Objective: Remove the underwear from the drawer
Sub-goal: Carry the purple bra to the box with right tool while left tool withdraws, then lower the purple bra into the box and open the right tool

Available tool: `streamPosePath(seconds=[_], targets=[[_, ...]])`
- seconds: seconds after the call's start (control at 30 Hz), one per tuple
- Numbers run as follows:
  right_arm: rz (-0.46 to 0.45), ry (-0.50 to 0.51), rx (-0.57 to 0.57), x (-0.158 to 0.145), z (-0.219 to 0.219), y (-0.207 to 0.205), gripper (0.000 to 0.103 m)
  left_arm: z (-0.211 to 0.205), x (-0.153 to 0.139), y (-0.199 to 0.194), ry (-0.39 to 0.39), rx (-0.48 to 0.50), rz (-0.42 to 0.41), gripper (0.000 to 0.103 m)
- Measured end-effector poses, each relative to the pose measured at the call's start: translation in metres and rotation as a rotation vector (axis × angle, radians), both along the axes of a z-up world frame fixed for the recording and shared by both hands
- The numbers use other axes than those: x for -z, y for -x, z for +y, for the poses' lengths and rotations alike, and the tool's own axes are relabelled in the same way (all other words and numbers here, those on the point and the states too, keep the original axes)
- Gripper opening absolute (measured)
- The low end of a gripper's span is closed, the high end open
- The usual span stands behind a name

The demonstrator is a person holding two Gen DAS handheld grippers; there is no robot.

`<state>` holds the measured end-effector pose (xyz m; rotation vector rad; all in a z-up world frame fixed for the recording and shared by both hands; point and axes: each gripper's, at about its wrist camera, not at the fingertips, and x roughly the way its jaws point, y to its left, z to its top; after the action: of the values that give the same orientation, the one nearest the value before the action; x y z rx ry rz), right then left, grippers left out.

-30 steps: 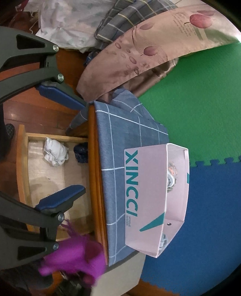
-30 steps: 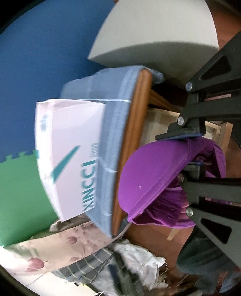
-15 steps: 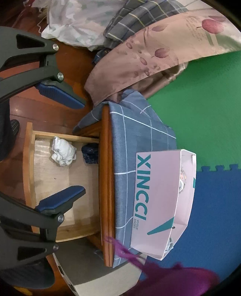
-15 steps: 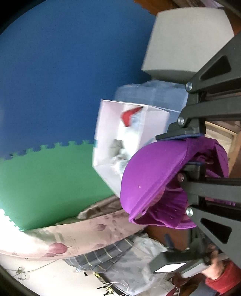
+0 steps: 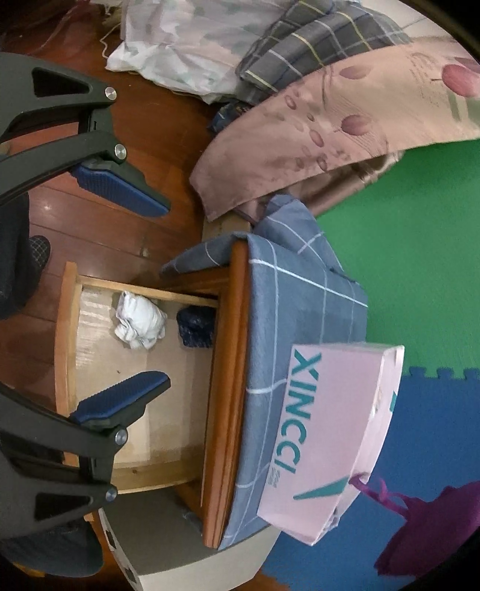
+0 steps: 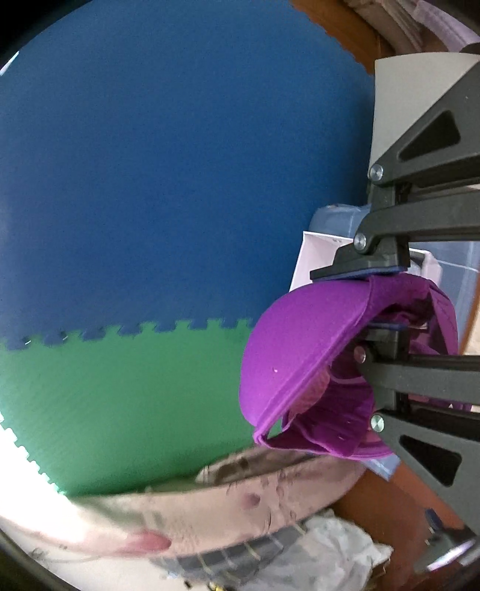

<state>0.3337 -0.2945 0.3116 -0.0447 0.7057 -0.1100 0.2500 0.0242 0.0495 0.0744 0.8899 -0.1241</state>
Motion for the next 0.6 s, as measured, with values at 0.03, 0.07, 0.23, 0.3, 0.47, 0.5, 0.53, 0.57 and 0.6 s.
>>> streamPosePath(seconds=[0.03, 0.07, 0.23, 0.3, 0.47, 0.5, 0.53, 0.57, 0.6], targets=[[0.024, 0.021, 0.013, 0.010, -0.001, -0.016, 0.017, 0.003, 0.003, -0.001, -0.001, -0.007, 0.004, 0.083], [0.043, 0.029, 0.029, 0.020, -0.004, -0.029, 0.017, 0.006, 0.006, -0.002, -0.003, -0.014, 0.008, 0.083], [0.151, 0.091, 0.073, 0.075, -0.014, -0.076, 0.017, 0.015, 0.021, -0.009, -0.011, -0.026, 0.033, 0.083], [0.202, 0.114, 0.095, 0.102, -0.019, -0.095, 0.017, 0.017, 0.027, -0.011, -0.011, -0.029, 0.044, 0.083], [0.265, 0.115, 0.146, 0.146, -0.033, -0.118, 0.017, 0.022, 0.041, -0.014, -0.016, -0.037, 0.067, 0.083], [0.268, 0.122, 0.145, 0.149, -0.034, -0.120, 0.019, 0.023, 0.045, -0.015, -0.018, -0.036, 0.073, 0.083], [0.271, 0.126, 0.142, 0.153, -0.033, -0.121, 0.020, 0.023, 0.047, -0.015, -0.020, -0.037, 0.079, 0.083], [0.272, 0.126, 0.140, 0.156, -0.034, -0.123, 0.020, 0.022, 0.052, -0.016, -0.022, -0.035, 0.092, 0.083], [0.273, 0.122, 0.139, 0.159, -0.034, -0.120, 0.020, 0.022, 0.056, -0.016, -0.021, -0.035, 0.100, 0.083]])
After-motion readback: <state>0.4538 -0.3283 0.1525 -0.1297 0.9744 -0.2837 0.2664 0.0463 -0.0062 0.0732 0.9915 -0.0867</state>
